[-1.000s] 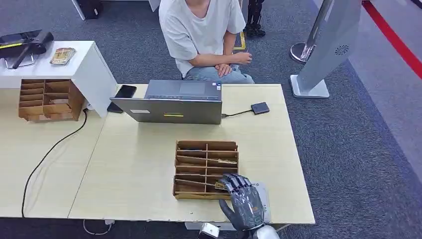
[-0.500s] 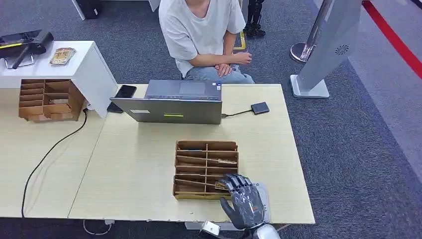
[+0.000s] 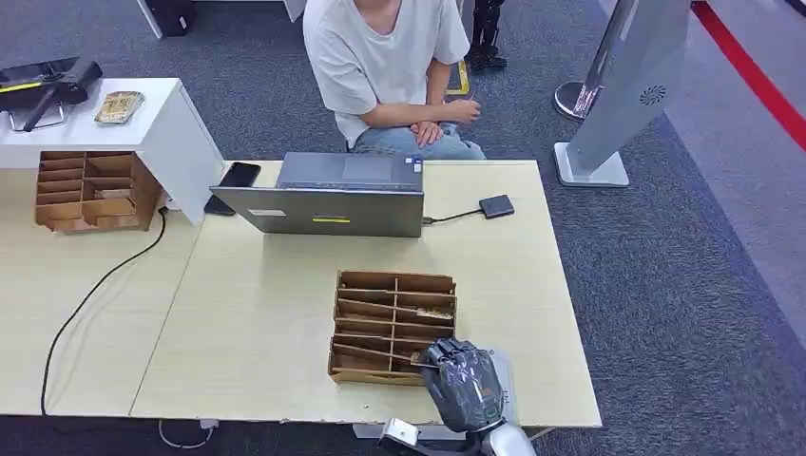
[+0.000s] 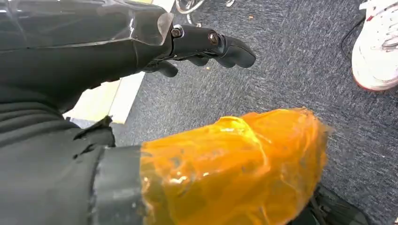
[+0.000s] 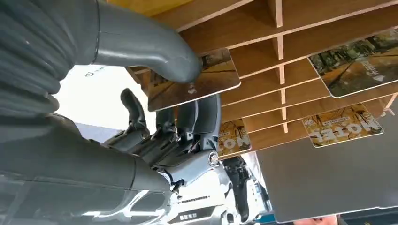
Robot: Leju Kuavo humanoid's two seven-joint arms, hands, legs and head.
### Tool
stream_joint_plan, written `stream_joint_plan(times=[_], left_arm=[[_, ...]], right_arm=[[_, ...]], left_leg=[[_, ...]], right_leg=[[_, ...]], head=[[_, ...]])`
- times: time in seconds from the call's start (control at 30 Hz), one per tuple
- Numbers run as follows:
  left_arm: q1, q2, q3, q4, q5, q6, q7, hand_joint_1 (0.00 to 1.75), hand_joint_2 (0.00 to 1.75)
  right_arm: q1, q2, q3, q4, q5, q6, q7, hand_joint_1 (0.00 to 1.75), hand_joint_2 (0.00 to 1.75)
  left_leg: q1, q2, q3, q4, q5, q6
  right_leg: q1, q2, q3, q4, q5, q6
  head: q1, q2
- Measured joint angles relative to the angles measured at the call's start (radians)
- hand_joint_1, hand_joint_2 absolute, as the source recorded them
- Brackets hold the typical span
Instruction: Pass the card to the sensor for recognition and then transmit it.
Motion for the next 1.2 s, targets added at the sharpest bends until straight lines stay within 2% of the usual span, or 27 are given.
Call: stream_joint_plan(times=[0.5,0.53,0.63,0.67,0.8,0.83,1.2], left_arm=[[0.000,0.000,0.000,0.000,0.003,0.001,0.000,0.00,0.00],[0.000,0.000,0.000,0.000,0.003,0.001,0.000,0.00,0.00],[0.000,0.000,0.000,0.000,0.003,0.001,0.000,0.00,0.00],[0.000,0.000,0.000,0.000,0.003,0.001,0.000,0.00,0.00],[0.000,0.000,0.000,0.000,0.006,0.002,0.000,0.00,0.00],[0.000,0.000,0.000,0.000,0.006,0.002,0.000,0.00,0.00],[0.000,-0.001,0.001,0.000,0.021,0.014,0.000,0.00,0.00]], right_arm=[[0.000,0.009,-0.018,0.003,0.004,-0.013,-0.014,1.45,1.75],[0.001,0.009,-0.019,0.003,0.004,-0.013,-0.014,1.52,1.75],[0.001,0.009,-0.019,0.003,0.005,-0.015,-0.014,1.52,1.75],[0.001,0.009,-0.019,0.003,0.007,-0.019,-0.016,1.64,1.75],[0.004,0.011,-0.021,0.000,0.015,-0.042,-0.023,1.75,1.75],[0.005,0.011,-0.021,-0.003,0.018,-0.046,-0.023,1.71,1.75],[0.035,0.011,-0.021,-0.112,0.043,-0.056,-0.042,1.75,1.75]], left_leg=[[0.000,0.000,0.000,0.000,0.000,0.000],[0.000,0.000,0.000,0.000,0.000,0.000],[0.000,0.000,0.000,0.000,0.000,0.000],[0.000,0.000,0.000,0.000,0.000,0.000],[0.000,0.000,0.000,0.000,0.000,0.000],[0.000,0.000,0.000,0.000,0.000,0.000],[0.000,0.000,0.000,0.000,0.000,0.000]], right_leg=[[0.000,0.000,0.000,0.000,0.000,0.000],[0.000,0.000,0.000,0.000,0.000,0.000],[0.000,0.000,0.000,0.000,0.000,0.000],[0.000,0.000,0.000,0.000,0.000,0.000],[0.000,0.000,0.000,0.000,0.000,0.000],[0.000,0.000,0.000,0.000,0.000,0.000],[0.000,0.000,0.000,0.000,0.000,0.000]], head=[[0.000,0.000],[0.000,0.000],[0.000,0.000],[0.000,0.000],[0.000,0.000],[0.000,0.000],[0.000,0.000]])
